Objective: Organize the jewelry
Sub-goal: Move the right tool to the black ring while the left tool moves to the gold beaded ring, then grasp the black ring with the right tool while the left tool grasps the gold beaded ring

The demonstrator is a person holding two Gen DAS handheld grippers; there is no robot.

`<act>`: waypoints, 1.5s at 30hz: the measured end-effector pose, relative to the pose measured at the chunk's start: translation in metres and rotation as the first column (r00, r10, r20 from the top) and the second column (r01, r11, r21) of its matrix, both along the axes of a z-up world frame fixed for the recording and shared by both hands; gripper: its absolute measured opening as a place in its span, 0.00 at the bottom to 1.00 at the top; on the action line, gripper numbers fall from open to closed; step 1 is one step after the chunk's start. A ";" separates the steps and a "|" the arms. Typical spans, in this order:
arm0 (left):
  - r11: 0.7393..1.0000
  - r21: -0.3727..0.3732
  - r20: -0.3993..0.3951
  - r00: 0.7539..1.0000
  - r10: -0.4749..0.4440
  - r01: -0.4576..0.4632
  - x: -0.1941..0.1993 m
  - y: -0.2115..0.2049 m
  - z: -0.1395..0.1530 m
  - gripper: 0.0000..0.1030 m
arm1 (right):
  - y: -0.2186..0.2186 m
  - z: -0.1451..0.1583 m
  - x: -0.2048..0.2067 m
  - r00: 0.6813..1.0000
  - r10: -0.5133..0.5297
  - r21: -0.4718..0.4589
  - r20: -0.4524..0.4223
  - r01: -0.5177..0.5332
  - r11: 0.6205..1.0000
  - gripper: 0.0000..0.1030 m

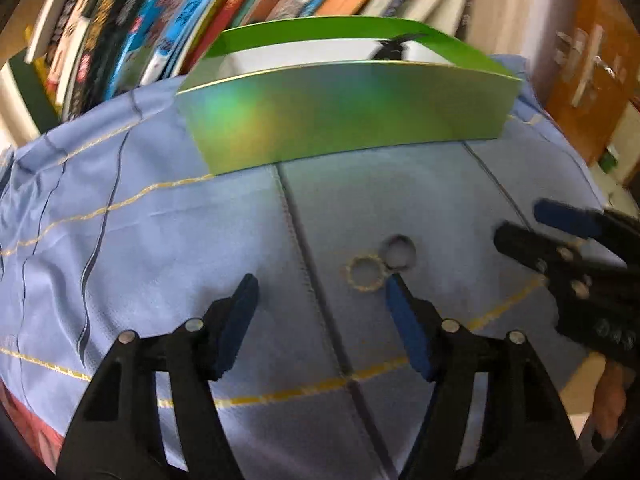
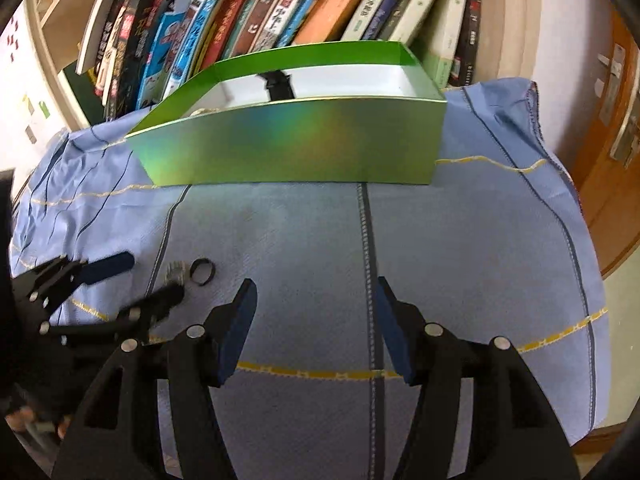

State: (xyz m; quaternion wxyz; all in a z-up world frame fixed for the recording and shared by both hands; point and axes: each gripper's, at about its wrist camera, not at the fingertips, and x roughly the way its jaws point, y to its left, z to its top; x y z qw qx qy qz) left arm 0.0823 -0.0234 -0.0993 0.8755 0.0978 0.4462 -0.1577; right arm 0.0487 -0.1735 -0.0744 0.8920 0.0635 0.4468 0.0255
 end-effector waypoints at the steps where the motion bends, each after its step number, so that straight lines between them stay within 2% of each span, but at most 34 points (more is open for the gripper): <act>1: 1.000 0.004 0.007 1.000 0.028 -0.028 0.002 0.005 0.000 0.65 | 0.003 -0.001 0.001 1.000 0.009 -0.001 -0.002 -0.009 1.000 0.57; 3: 0.995 0.036 0.035 0.995 0.090 -0.091 0.009 0.014 0.001 0.65 | 0.013 -0.004 0.003 0.999 0.041 0.002 -0.010 -0.041 0.999 0.57; 5: 0.990 0.034 0.030 0.990 0.138 -0.139 0.016 0.026 0.001 0.65 | 0.024 -0.006 0.006 0.997 0.075 0.000 -0.014 -0.075 0.997 0.57; 11: 0.983 -0.003 0.022 0.983 0.183 -0.183 0.018 0.050 0.008 0.65 | 0.056 -0.009 0.017 0.987 0.157 -0.019 -0.017 -0.157 0.987 0.54; 13: 0.983 -0.012 0.022 0.983 0.183 -0.182 0.015 0.053 0.010 0.65 | 0.063 -0.009 0.022 0.986 0.166 -0.039 -0.012 -0.166 0.985 0.50; 16: 0.983 -0.020 0.015 0.983 0.183 -0.182 0.014 0.054 0.011 0.65 | 0.071 -0.010 0.027 0.986 0.169 -0.092 -0.008 -0.169 0.981 0.36; 18: 0.983 -0.025 0.014 0.983 0.183 -0.183 0.014 0.054 0.013 0.66 | 0.072 -0.010 0.028 0.984 0.180 -0.099 -0.005 -0.180 0.979 0.22; 20: 0.983 -0.029 0.011 0.983 0.184 -0.184 0.017 0.054 0.012 0.66 | 0.069 -0.010 0.028 0.983 0.181 -0.089 -0.007 -0.181 0.979 0.20; 25: 0.987 -0.033 -0.003 0.987 0.159 -0.159 0.014 0.043 0.010 0.66 | 0.054 -0.010 0.019 0.989 0.145 -0.103 -0.009 -0.145 0.984 0.20; 32: 0.993 -0.057 -0.024 0.994 0.106 -0.107 0.012 0.016 0.005 0.66 | 0.025 -0.010 0.005 1.000 0.025 -0.132 -0.016 -0.027 0.991 0.20; 35: 0.993 -0.065 -0.031 0.994 0.101 -0.103 0.015 0.004 0.003 0.65 | 0.023 -0.009 0.002 1.000 0.011 -0.133 -0.004 -0.011 0.991 0.28; 42: 0.990 -0.022 0.012 0.990 0.140 -0.139 0.019 -0.009 0.000 0.48 | 0.018 -0.012 0.003 1.000 0.005 -0.110 -0.002 -0.006 0.994 0.28; 45: 0.989 -0.026 0.030 0.989 0.146 -0.145 0.018 -0.009 0.002 0.32 | 0.019 -0.012 0.004 1.000 0.002 -0.112 0.001 -0.002 0.994 0.28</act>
